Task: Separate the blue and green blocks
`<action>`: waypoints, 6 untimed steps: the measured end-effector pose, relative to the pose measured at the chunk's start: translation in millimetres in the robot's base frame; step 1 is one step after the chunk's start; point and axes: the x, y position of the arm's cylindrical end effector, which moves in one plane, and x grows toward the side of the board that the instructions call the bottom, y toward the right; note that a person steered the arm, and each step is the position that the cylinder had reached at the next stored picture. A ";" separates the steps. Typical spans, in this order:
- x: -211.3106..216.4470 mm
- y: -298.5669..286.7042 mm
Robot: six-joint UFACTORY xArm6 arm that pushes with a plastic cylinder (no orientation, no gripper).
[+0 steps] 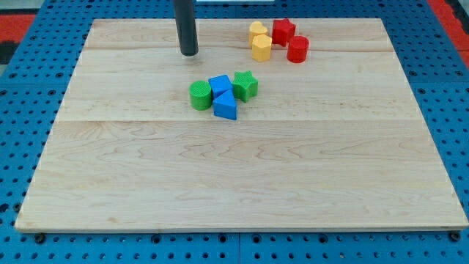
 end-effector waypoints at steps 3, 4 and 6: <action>116.5 135.3; 120.2 30.8; 99.2 -39.1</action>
